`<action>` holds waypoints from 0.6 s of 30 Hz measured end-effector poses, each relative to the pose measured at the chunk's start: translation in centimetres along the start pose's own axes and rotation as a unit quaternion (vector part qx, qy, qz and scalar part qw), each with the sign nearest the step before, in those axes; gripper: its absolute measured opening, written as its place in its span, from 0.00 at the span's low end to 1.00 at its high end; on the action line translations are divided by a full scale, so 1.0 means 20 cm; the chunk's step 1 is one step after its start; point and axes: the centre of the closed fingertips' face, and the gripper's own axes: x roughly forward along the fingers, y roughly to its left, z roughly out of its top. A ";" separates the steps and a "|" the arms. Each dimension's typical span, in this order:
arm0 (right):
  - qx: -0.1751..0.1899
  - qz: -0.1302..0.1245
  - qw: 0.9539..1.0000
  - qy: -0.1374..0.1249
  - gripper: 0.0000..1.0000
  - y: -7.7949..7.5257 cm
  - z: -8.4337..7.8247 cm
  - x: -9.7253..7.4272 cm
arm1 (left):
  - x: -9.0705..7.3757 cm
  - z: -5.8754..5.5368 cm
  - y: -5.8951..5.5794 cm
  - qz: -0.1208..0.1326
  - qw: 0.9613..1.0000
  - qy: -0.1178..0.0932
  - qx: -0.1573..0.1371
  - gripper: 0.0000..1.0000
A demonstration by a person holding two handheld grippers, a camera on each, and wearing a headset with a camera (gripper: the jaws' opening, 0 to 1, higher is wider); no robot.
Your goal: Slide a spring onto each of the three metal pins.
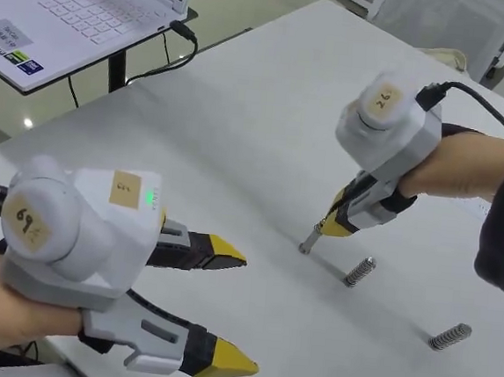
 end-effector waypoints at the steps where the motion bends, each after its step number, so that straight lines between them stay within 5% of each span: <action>1: 0.000 0.000 1.000 0.001 0.08 0.00 0.00 0.00 | 0.00 0.00 0.00 -0.001 1.000 0.000 0.000 0.53; 18: 0.004 0.020 1.000 0.022 0.09 0.03 -0.02 0.06 | 0.00 0.00 0.00 0.002 1.000 0.000 -0.001 0.53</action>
